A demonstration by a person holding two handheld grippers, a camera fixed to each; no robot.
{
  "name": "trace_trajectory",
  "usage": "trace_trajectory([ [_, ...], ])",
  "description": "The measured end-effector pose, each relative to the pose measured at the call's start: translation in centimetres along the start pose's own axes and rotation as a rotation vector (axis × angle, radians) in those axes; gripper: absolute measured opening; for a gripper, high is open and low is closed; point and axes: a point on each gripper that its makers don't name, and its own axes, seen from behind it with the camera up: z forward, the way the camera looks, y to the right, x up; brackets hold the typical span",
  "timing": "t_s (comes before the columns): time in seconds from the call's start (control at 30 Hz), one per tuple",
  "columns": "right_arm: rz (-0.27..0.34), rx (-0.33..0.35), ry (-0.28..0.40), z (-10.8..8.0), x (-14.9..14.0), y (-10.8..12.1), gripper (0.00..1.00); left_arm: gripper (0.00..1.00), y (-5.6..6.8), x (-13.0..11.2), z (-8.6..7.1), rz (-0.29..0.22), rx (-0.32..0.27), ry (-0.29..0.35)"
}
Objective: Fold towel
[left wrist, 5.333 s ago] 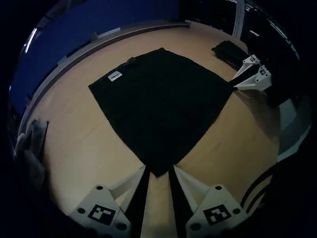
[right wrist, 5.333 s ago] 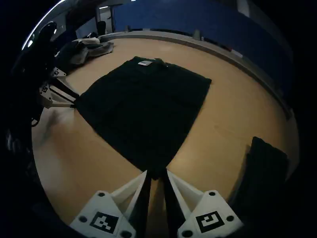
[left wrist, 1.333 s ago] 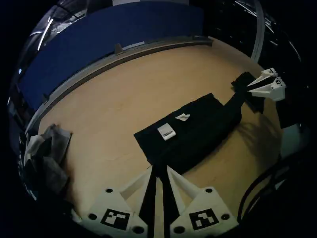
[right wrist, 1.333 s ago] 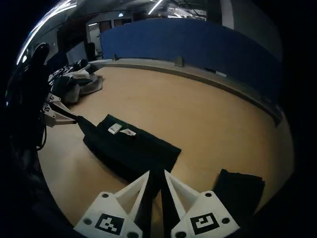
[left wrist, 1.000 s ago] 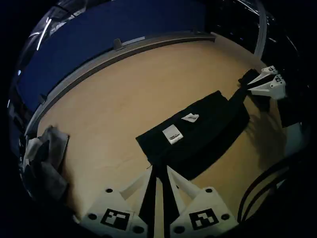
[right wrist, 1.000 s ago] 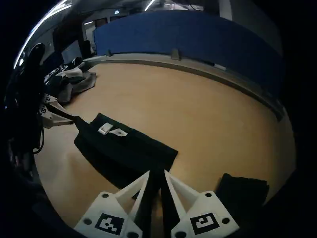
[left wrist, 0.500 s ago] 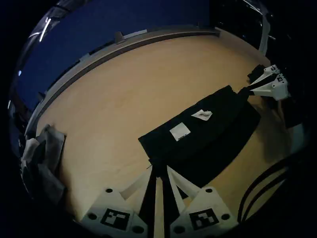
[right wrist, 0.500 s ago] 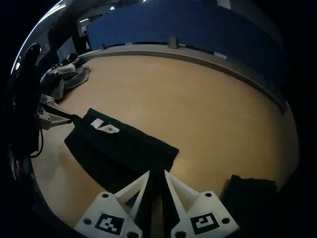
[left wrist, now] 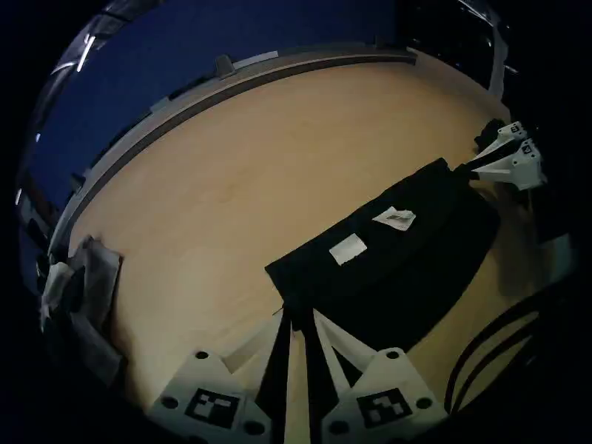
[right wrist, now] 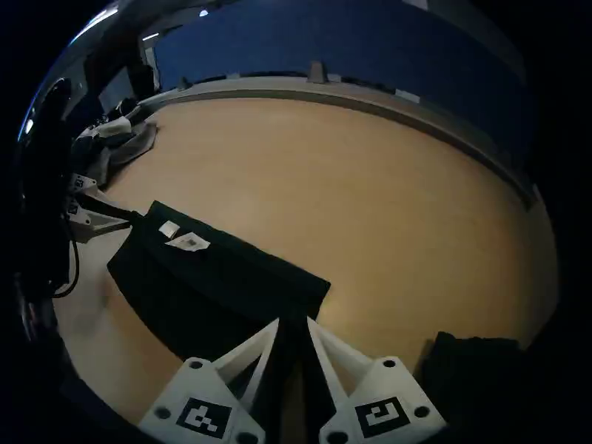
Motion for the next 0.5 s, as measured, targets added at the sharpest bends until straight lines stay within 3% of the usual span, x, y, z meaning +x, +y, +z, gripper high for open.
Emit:
trace_trajectory([
  [0.3, 0.011, -0.019, 0.001, 0.7, 0.3, 0.6, 0.15, 0.20, -0.5, 0.4, 0.6, -0.004, 0.017, -0.002],
  [0.5, 0.007, -0.053, 0.000, 1.0, 0.3, 1.3, 0.33, 0.29, -1.3, 0.6, 0.9, -0.014, 0.039, -0.001],
])
